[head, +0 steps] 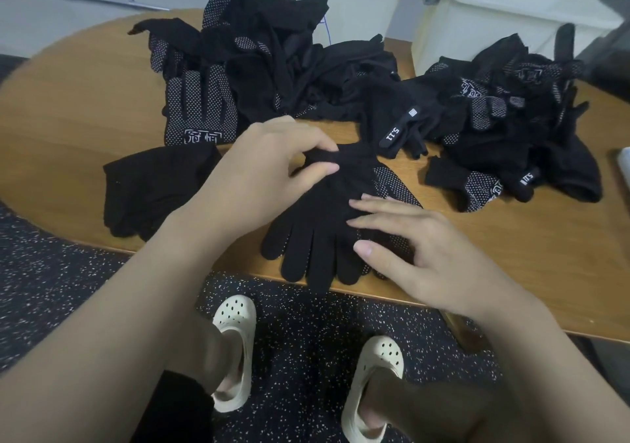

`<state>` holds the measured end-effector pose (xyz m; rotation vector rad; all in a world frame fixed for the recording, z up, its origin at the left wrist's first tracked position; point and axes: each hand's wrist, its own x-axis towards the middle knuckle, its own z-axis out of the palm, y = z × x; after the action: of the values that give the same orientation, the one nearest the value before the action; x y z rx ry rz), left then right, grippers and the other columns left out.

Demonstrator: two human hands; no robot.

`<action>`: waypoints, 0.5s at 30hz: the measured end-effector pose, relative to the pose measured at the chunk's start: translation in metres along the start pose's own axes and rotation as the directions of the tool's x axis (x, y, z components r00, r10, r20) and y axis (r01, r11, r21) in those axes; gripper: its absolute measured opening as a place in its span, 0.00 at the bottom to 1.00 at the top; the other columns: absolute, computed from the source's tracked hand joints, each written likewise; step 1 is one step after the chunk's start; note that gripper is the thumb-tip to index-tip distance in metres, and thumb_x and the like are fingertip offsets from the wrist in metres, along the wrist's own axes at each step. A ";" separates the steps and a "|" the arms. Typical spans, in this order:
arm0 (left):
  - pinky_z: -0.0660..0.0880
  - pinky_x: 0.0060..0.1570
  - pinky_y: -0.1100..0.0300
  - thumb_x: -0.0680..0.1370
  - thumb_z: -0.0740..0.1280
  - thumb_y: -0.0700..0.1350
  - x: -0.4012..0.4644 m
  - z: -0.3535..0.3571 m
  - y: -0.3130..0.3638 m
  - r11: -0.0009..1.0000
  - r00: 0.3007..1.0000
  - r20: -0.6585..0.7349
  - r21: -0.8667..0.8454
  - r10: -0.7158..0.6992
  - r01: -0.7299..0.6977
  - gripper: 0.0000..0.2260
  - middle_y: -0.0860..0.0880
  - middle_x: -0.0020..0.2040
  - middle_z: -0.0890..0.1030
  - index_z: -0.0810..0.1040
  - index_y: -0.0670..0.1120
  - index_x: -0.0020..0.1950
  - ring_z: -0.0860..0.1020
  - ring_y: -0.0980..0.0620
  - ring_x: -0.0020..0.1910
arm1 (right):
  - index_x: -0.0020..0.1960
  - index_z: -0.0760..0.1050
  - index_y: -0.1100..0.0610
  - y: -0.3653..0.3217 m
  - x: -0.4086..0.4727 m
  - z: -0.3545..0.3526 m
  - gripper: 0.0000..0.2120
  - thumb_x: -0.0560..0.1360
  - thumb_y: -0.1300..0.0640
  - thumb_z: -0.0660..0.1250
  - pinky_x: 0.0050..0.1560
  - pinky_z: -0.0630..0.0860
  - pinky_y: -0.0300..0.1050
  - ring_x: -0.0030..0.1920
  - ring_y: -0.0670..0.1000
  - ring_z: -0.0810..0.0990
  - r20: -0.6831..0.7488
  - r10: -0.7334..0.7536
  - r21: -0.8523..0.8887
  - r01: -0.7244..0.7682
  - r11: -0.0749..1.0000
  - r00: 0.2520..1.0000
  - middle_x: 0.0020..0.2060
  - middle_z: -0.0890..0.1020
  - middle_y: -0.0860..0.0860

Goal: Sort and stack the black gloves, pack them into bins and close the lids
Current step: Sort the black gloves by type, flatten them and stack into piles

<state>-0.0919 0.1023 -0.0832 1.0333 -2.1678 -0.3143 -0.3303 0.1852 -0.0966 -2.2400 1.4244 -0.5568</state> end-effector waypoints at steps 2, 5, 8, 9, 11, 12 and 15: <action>0.73 0.51 0.60 0.79 0.71 0.50 -0.008 -0.006 0.007 0.997 0.998 0.026 0.043 0.059 -0.060 0.08 0.59 0.46 0.82 0.85 0.48 0.54 0.76 0.55 0.47 | 0.66 0.82 0.49 0.002 -0.001 -0.002 0.21 0.78 0.39 0.66 0.74 0.69 0.49 0.71 0.37 0.72 -0.065 -0.010 0.061 0.014 0.998 0.998 0.67 0.80 0.41; 0.73 0.52 0.59 0.79 0.73 0.48 -0.020 -0.012 0.013 0.992 0.993 0.060 0.071 0.097 -0.101 0.06 0.61 0.44 0.79 0.85 0.48 0.53 0.75 0.54 0.46 | 0.61 0.84 0.54 0.004 -0.002 -0.008 0.15 0.77 0.50 0.70 0.65 0.77 0.48 0.62 0.41 0.81 -0.186 -0.020 0.089 0.037 0.995 0.982 0.58 0.85 0.43; 0.77 0.53 0.50 0.79 0.72 0.49 -0.032 -0.014 0.013 0.991 0.988 0.110 0.069 0.104 -0.112 0.08 0.59 0.46 0.82 0.85 0.49 0.55 0.78 0.52 0.48 | 0.55 0.86 0.56 0.003 0.000 -0.010 0.11 0.76 0.56 0.69 0.57 0.79 0.44 0.53 0.42 0.84 -0.294 -0.021 0.087 0.048 0.995 0.956 0.51 0.87 0.44; 0.77 0.54 0.48 0.79 0.72 0.49 -0.034 -0.014 0.012 0.991 0.986 0.126 0.066 0.108 -0.117 0.08 0.57 0.47 0.83 0.85 0.49 0.55 0.78 0.51 0.49 | 0.53 0.86 0.56 0.003 0.000 -0.009 0.10 0.76 0.58 0.69 0.55 0.79 0.43 0.52 0.42 0.84 -0.327 -0.014 0.086 0.044 0.995 0.945 0.48 0.87 0.44; 0.77 0.55 0.48 0.79 0.72 0.50 -0.039 -0.015 0.012 0.990 0.982 0.154 0.068 0.113 -0.124 0.08 0.56 0.49 0.84 0.85 0.48 0.55 0.79 0.51 0.50 | 0.51 0.86 0.55 0.002 0.003 -0.007 0.08 0.76 0.59 0.68 0.52 0.79 0.43 0.48 0.43 0.85 -0.383 0.005 0.082 0.028 0.996 0.924 0.45 0.87 0.43; 0.77 0.55 0.48 0.79 0.71 0.50 -0.041 -0.015 0.012 0.989 0.980 0.162 0.070 0.118 -0.130 0.09 0.56 0.49 0.84 0.85 0.49 0.55 0.79 0.51 0.49 | 0.50 0.86 0.55 0.003 0.004 -0.006 0.07 0.76 0.60 0.69 0.51 0.79 0.44 0.47 0.44 0.85 -0.404 0.009 0.074 0.023 0.997 0.915 0.44 0.87 0.43; 0.77 0.54 0.48 0.78 0.72 0.50 -0.046 -0.015 0.011 0.988 0.977 0.172 0.064 0.127 -0.140 0.09 0.56 0.49 0.84 0.85 0.48 0.54 0.79 0.51 0.49 | 0.51 0.84 0.57 0.004 0.009 -0.001 0.04 0.78 0.63 0.71 0.51 0.78 0.46 0.48 0.45 0.83 -0.444 -0.020 0.017 0.031 0.999 0.896 0.45 0.85 0.44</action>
<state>-0.0677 0.1455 -0.0900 0.9249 -2.4038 -0.2664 -0.3300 0.1751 -0.0970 -2.2032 1.5842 -1.1480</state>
